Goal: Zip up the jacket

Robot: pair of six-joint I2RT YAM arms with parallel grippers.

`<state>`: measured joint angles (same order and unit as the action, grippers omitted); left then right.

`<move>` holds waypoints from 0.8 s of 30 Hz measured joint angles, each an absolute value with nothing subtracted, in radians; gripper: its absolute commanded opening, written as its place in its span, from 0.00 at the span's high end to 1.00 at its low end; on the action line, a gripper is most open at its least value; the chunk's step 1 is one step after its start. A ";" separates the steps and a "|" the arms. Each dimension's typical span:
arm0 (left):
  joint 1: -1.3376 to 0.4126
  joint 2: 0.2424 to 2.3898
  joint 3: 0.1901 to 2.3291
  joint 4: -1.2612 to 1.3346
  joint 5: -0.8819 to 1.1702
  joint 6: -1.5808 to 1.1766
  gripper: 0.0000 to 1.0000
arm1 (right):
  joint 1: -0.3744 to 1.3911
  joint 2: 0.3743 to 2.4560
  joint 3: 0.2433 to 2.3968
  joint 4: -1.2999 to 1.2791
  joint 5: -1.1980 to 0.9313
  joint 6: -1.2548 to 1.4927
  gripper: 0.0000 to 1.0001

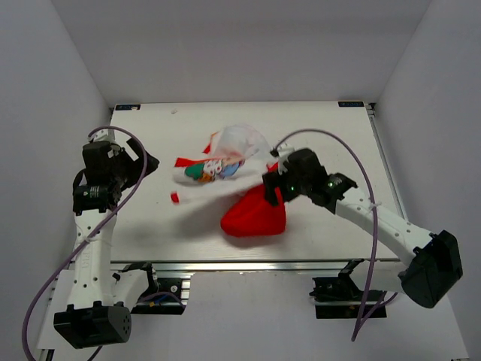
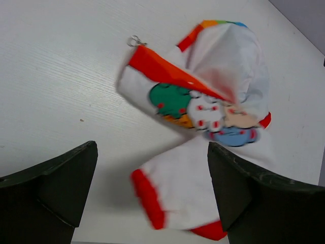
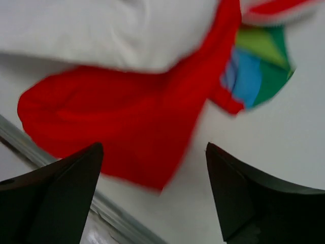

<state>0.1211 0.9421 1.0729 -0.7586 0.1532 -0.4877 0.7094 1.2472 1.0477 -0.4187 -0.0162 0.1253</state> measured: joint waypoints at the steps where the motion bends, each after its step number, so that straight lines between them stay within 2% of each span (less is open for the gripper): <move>1: 0.121 0.947 1.077 -0.760 0.149 -0.488 0.02 | 0.706 1.222 0.965 -0.433 -0.022 0.130 0.11; 5: 0.121 1.003 1.089 -0.753 0.149 -0.491 0.02 | 0.705 1.095 0.802 -0.519 -0.028 0.160 0.11; 9: 0.121 1.095 1.077 -0.731 0.198 -0.501 0.02 | 0.702 0.949 0.817 -0.481 0.014 0.208 0.11; 11: 0.121 1.132 1.046 -0.706 0.242 -0.506 0.02 | 0.690 0.939 0.842 -0.467 0.052 0.239 0.11; 17: 0.054 1.200 0.908 -0.675 0.300 -0.524 0.02 | 0.633 1.136 0.914 -0.479 0.135 0.343 0.11; 21: -0.150 1.210 0.809 -0.650 0.291 -0.555 0.02 | 0.627 1.261 0.905 -0.501 0.159 0.392 0.11; 24: -0.226 1.245 0.768 -0.649 0.287 -0.588 0.02 | 0.624 1.336 0.904 -0.503 0.176 0.428 0.12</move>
<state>-0.2256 1.2449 0.7677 -0.6491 0.2874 -0.5880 0.6239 1.3357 0.9039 -0.5026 0.1757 0.4282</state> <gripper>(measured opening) 0.982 0.892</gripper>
